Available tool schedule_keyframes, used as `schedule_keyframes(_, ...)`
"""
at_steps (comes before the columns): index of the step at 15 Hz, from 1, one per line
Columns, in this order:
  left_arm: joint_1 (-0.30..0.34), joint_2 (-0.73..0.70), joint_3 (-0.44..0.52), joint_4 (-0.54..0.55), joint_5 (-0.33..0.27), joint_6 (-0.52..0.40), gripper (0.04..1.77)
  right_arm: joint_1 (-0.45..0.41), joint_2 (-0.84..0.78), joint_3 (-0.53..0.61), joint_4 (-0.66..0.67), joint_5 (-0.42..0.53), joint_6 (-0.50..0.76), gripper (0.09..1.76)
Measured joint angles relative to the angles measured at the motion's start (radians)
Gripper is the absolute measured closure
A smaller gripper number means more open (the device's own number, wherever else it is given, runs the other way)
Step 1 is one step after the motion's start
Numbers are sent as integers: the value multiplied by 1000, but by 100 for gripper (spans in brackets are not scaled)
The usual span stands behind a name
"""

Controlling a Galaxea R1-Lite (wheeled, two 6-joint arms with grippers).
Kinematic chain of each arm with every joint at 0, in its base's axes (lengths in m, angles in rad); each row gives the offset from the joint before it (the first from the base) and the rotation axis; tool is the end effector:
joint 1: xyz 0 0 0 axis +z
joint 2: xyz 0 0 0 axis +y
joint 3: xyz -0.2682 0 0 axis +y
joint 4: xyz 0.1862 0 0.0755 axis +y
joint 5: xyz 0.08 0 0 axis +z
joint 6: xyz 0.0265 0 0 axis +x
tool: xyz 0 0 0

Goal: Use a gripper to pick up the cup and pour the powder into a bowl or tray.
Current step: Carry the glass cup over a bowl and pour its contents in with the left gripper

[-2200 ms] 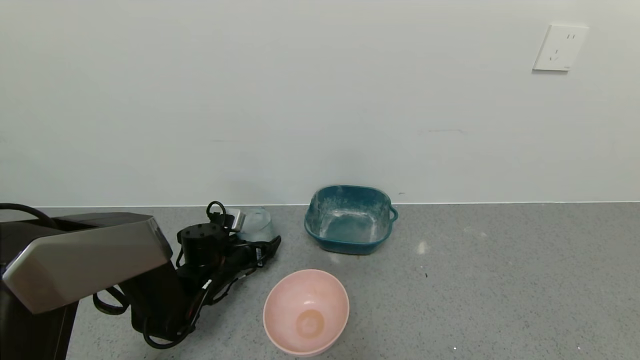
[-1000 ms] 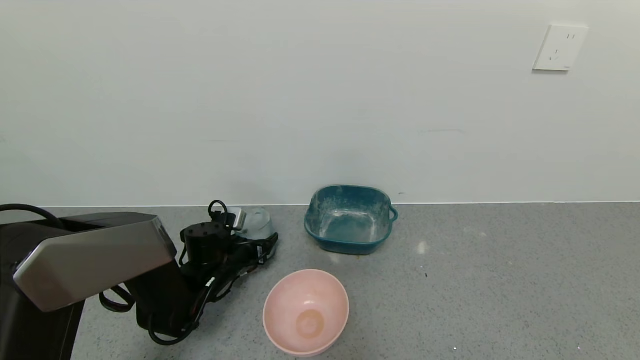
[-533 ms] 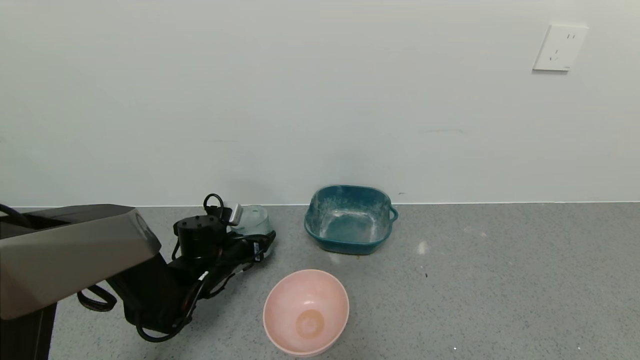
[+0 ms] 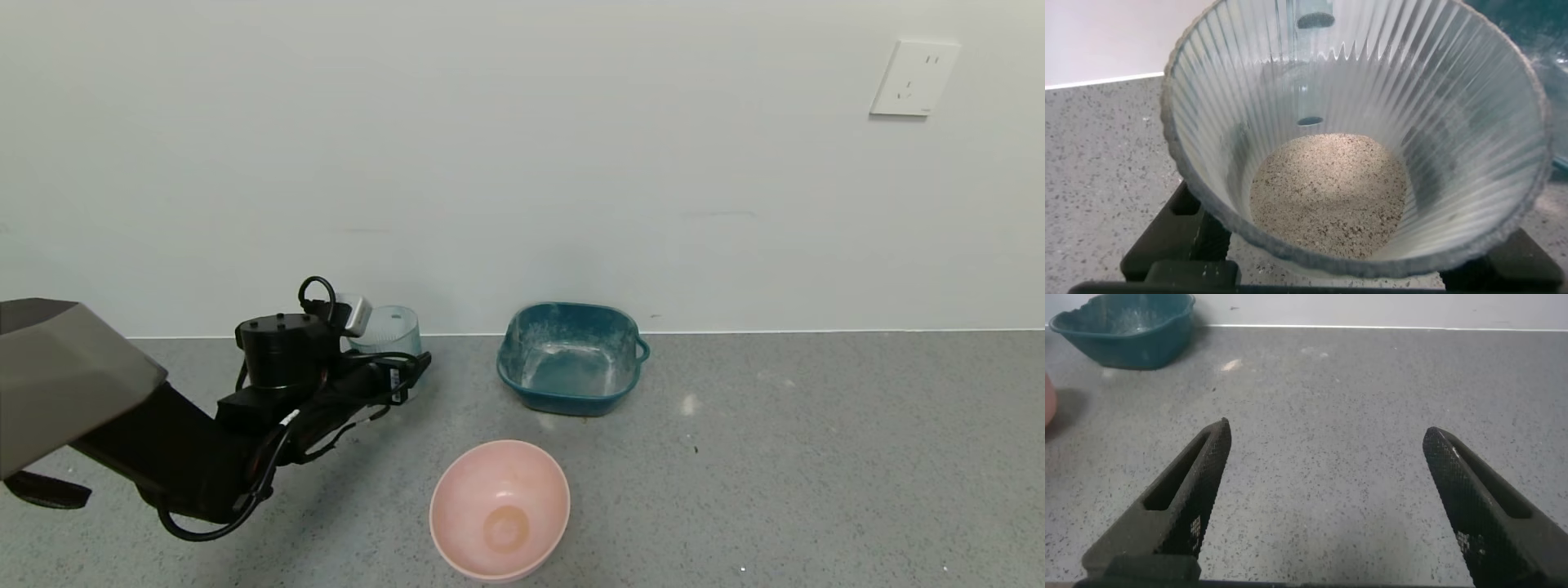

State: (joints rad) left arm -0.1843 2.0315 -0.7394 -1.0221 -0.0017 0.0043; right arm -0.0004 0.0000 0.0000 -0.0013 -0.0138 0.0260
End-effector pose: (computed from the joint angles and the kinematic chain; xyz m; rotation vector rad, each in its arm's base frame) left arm 0.3398 -0.0634 0.0536 0.0289 0.2689 -0.1854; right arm 0.0245 -0.0004 0.0756 0.0260 -0.0015 -0.0142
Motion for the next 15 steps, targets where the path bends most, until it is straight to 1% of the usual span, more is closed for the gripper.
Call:
schedule_keyframes(3, -24, -63, -22, 106, 11, 27, 48, 0, 0, 0, 0, 0, 0, 14)
schedule_keyframes(5, -55, -92, -31, 133, 77, 119, 48, 0, 0, 0, 0, 0, 0, 14)
schedule_keyframes(6, -70, -103, -31, 132, 96, 152, 48, 0, 0, 0, 0, 0, 0, 14)
schedule_keyframes(7, -85, -117, -29, 133, 101, 174, 48, 0, 0, 0, 0, 0, 0, 14)
schedule_keyframes(9, -113, -145, -24, 141, 104, 242, 48, 0, 0, 0, 0, 0, 0, 14)
schedule_keyframes(11, -126, -178, -2, 170, 102, 306, 48, 0, 0, 0, 0, 0, 0, 14)
schedule_keyframes(14, -147, -257, 35, 287, 61, 376, 48, 0, 0, 0, 0, 0, 0, 14)
schedule_keyframes(15, -156, -279, 42, 318, 54, 386, 48, 0, 0, 0, 0, 0, 0, 14)
